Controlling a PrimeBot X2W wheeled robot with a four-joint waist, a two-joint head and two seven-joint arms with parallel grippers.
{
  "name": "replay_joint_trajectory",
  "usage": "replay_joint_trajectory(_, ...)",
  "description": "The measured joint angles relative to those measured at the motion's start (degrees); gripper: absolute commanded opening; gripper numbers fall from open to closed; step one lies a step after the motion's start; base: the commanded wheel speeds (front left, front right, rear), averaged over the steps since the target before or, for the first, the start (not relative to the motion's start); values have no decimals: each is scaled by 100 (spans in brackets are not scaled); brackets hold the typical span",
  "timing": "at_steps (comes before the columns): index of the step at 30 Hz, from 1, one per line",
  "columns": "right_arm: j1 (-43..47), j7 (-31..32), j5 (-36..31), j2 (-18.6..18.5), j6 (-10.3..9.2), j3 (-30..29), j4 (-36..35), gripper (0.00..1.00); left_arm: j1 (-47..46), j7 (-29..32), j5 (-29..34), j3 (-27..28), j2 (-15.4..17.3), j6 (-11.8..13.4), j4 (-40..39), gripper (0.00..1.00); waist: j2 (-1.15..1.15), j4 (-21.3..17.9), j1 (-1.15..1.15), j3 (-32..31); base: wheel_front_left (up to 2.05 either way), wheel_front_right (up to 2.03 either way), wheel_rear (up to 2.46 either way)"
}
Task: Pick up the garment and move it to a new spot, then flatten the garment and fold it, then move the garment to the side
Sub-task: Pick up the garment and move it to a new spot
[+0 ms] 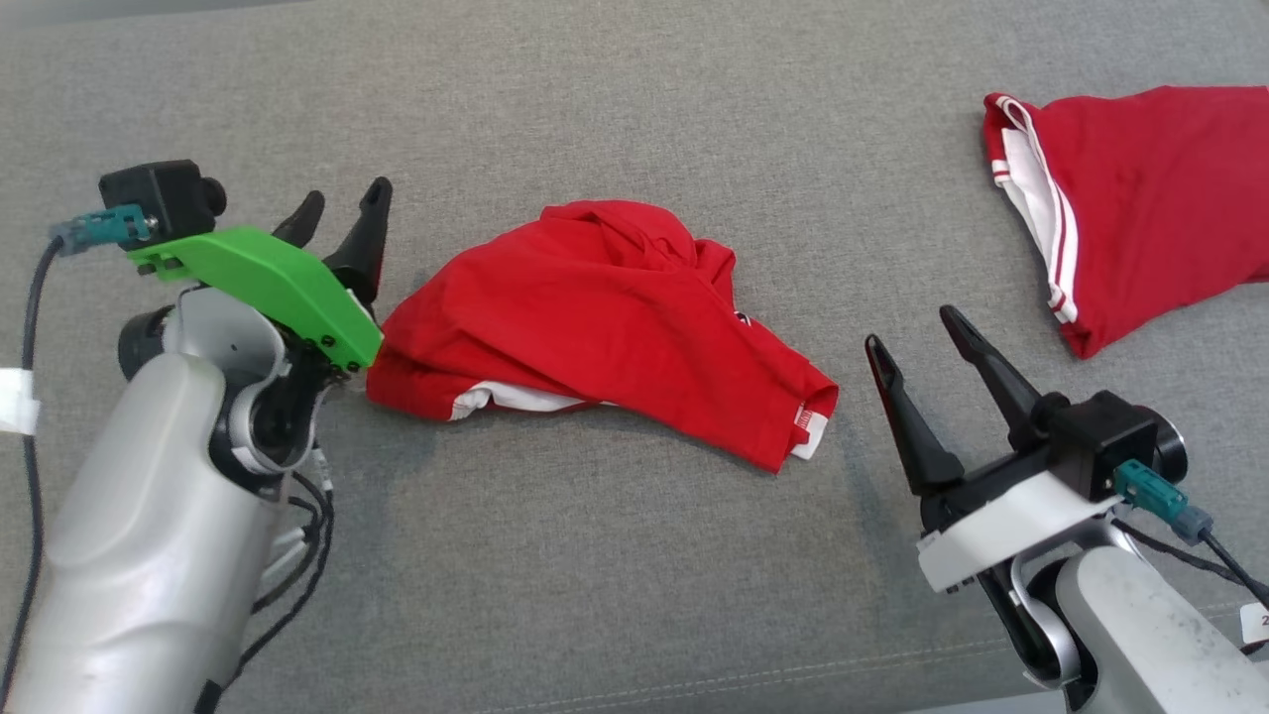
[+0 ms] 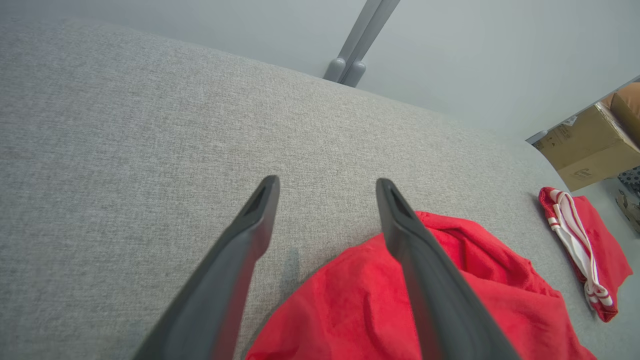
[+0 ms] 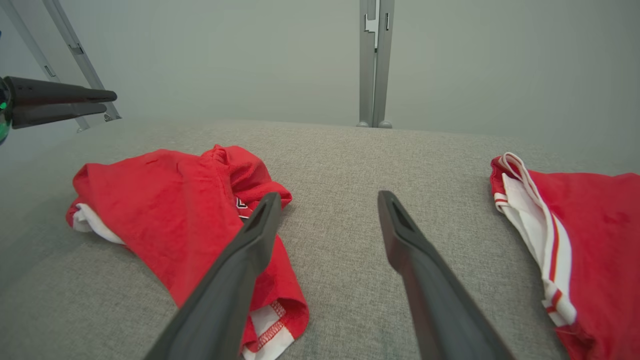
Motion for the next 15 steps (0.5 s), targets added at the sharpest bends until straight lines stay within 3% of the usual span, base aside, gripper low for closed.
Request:
replay_joint_trajectory(6,478,1,-43,-154,53,208,1,100,773,-509,-301,4,-723,12,-359,100,0,221,0,-122,0,0,0)
replay_joint_trajectory(15,780,123,-98,-257,116,433,215,100,1549,-903,-310,-118,-736,12,-448,100,0,556,0,-197,0,0,0)
